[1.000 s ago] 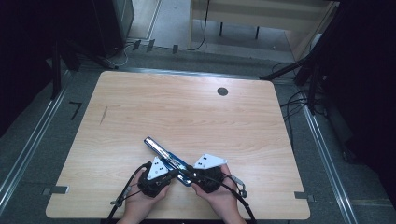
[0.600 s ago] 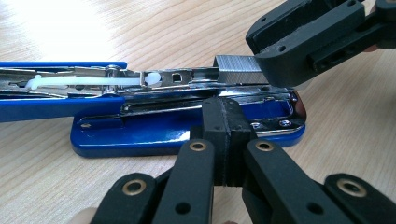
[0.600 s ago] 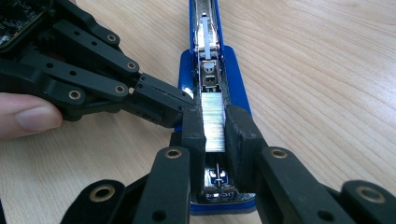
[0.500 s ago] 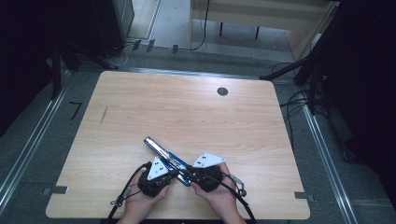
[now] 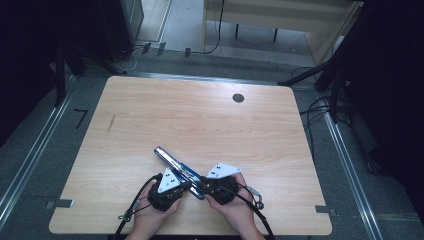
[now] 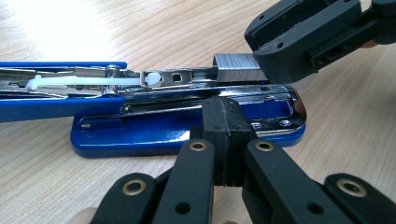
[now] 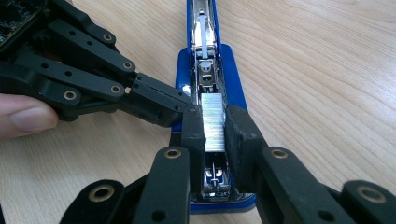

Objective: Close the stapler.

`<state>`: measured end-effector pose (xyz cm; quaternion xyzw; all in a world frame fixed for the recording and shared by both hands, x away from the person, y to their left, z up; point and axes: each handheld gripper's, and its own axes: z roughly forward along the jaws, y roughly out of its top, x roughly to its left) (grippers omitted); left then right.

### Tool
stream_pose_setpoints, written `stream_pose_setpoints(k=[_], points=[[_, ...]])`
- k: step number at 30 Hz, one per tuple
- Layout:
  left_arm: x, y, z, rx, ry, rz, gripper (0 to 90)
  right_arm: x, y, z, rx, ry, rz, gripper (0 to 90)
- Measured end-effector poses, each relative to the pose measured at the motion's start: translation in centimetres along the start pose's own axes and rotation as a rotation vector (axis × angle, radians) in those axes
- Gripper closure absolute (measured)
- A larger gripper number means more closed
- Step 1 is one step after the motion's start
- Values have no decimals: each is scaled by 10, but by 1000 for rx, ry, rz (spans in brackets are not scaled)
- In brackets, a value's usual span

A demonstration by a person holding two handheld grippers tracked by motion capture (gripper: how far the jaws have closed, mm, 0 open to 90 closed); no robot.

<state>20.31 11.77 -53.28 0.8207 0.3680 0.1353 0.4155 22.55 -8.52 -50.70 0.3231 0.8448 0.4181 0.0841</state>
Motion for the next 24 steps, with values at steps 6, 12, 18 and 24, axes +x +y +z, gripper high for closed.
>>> stream_pose_setpoints(k=[6, 12, 18, 24], points=[[0, 0, 0, 0, 0, 0, 900, 1, 0, 1, 1, 6, -5, 796], [0, 0, 0, 0, 0, 0, 900, 1, 0, 0, -1, 6, 0, 795], [0, 0, 0, 0, 0, -1, 900, 1, 1, -1, -6, 2, 6, 793], [0, 0, 0, 0, 0, 0, 900, 0, 1, -3, -11, 7, 11, 796]])
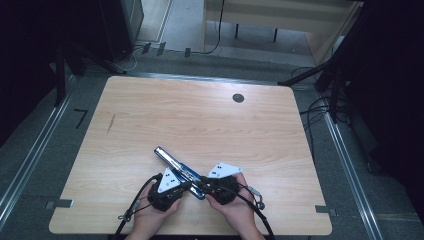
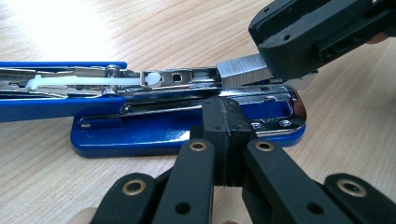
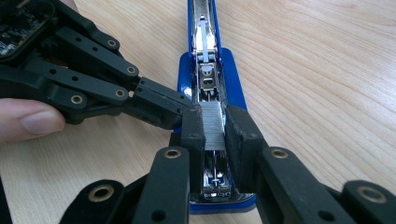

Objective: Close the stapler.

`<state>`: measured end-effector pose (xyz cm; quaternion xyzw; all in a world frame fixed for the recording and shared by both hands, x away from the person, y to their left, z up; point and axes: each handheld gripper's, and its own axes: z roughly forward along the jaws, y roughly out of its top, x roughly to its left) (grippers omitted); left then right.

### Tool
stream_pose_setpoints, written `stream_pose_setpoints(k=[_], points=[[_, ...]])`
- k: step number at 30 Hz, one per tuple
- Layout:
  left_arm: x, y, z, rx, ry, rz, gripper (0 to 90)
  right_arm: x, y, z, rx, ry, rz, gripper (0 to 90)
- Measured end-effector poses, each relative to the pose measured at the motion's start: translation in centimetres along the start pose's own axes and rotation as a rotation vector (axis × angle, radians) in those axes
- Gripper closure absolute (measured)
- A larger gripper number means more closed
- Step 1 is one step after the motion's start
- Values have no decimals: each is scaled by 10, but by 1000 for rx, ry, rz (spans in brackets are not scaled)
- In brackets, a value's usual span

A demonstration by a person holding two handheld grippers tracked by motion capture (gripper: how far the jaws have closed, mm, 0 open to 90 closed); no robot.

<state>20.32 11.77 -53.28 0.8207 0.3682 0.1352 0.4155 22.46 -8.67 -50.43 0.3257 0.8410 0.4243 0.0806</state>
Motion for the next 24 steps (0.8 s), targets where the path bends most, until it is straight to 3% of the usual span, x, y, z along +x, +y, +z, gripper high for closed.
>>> stream_pose_setpoints(k=[24], points=[[0, 0, 0, 0, -1, -1, 900, 1, 1, -1, 4, -10, -14, 800]])
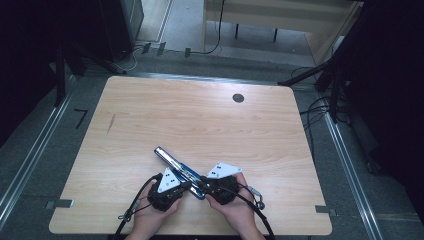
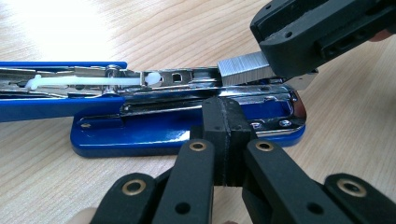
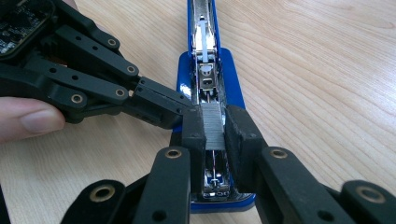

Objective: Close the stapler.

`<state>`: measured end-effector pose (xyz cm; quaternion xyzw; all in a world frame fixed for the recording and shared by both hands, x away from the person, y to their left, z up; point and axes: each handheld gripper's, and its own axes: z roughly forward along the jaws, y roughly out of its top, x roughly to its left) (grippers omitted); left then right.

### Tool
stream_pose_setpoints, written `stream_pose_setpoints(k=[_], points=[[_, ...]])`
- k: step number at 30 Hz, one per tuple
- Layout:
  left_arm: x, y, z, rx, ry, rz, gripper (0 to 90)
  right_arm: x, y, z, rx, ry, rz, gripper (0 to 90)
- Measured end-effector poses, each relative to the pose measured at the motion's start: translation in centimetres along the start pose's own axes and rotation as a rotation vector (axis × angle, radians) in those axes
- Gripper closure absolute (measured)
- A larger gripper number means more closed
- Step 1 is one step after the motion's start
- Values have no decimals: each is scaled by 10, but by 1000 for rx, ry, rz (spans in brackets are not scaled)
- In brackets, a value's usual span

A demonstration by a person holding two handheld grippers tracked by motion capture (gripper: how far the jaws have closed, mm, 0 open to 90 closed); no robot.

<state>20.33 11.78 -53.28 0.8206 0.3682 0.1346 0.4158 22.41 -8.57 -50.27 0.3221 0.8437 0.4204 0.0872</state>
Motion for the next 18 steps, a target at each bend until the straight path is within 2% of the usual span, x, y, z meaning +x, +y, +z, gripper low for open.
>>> stream_pose_setpoints(k=[18], points=[[0, 0, 0, 1, 1, 1, 900, 1, -1, 5, 9, -10, -8, 799]])
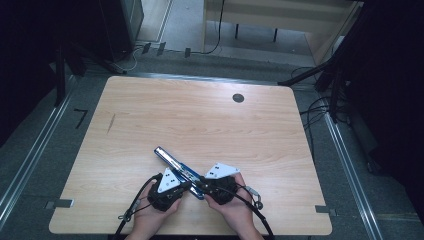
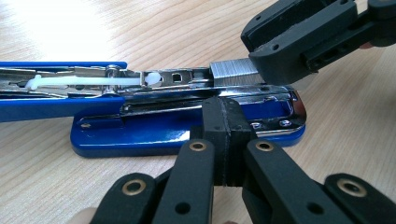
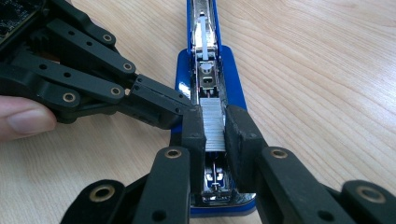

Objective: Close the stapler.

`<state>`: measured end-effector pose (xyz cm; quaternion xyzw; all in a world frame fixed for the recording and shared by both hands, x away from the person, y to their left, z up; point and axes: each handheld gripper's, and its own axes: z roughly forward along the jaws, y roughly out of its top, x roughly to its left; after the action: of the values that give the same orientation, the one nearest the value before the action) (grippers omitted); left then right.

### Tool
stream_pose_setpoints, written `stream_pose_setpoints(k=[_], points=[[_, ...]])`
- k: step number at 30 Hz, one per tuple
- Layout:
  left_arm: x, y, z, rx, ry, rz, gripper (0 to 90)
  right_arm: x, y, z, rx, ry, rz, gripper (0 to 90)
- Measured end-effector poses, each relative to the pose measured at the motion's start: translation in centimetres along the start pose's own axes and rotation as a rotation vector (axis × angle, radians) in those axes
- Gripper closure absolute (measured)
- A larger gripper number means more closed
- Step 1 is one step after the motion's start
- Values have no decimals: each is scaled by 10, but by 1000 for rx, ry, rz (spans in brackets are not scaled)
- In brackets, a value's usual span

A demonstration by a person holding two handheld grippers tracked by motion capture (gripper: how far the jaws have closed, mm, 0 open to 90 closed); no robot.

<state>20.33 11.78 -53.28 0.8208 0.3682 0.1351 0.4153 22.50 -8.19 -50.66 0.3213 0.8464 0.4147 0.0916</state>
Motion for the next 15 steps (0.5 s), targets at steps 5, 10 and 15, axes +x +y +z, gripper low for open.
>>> stream_pose_setpoints(k=[5, 10, 15], points=[[0, 0, 0, 0, 0, 0, 900, 0, 0, 0, 0, 0, -1, 797], [0, 0, 0, 0, 0, 0, 900, -1, 0, 0, -6, 4, 9, 770], [0, 0, 0, 1, -1, 1, 900, -5, 1, -5, -34, 21, 35, 769]])
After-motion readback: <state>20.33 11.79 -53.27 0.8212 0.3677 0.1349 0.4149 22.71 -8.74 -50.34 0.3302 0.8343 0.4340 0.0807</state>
